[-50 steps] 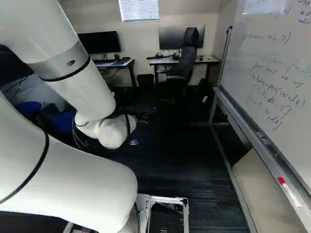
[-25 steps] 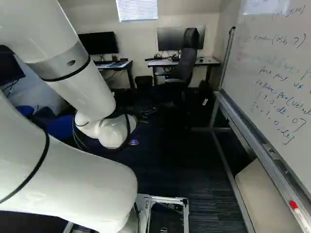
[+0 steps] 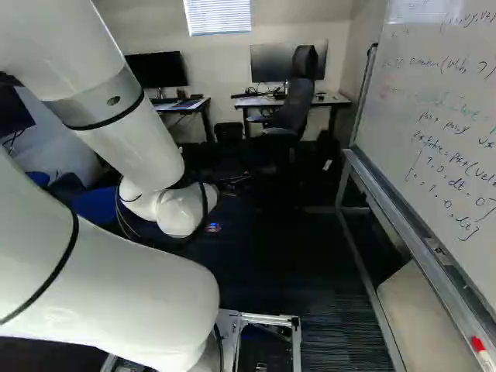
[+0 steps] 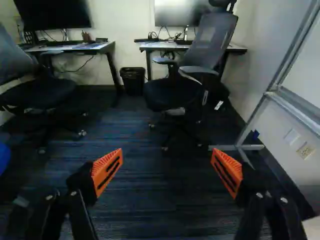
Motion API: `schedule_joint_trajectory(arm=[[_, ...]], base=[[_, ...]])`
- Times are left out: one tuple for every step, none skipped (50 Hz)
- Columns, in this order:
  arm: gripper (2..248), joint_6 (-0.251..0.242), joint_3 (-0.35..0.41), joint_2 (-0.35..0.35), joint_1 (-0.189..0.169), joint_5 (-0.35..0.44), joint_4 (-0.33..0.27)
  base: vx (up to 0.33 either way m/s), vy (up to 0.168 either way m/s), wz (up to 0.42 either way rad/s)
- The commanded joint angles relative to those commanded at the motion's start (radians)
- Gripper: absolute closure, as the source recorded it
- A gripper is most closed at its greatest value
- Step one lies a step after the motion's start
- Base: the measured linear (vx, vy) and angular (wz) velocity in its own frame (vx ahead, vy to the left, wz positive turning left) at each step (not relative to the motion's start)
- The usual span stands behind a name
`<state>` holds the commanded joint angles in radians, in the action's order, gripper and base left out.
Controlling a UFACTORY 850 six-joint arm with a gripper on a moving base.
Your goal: Open the door and move inside
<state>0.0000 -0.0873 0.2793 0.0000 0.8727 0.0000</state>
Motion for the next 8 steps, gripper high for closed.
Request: schedule_joint_trajectory(arm=[[3, 0.0, 0.0, 0.0, 0.0, 0.0, 0.0], [3, 0.0, 0.0, 0.0, 0.0, 0.0, 0.0], [3, 0.0, 0.0, 0.0, 0.0, 0.0, 0.0], [3, 0.0, 0.0, 0.0, 0.0, 0.0, 0.0], [3, 0.0, 0.0, 0.0, 0.0, 0.0, 0.0], [3, 0.0, 0.0, 0.0, 0.0, 0.0, 0.0], [3, 0.0, 0.0, 0.0, 0.0, 0.0, 0.0], [3, 0.0, 0.0, 0.0, 0.0, 0.0, 0.0]], base=[[0.0, 0.0, 0.0], [0.0, 0.0, 0.0], [0.0, 0.0, 0.0], [0.0, 0.0, 0.0], [0.0, 0.0, 0.0], [0.0, 0.0, 0.0], [0.0, 0.0, 0.0], [0.0, 0.0, 0.0]])
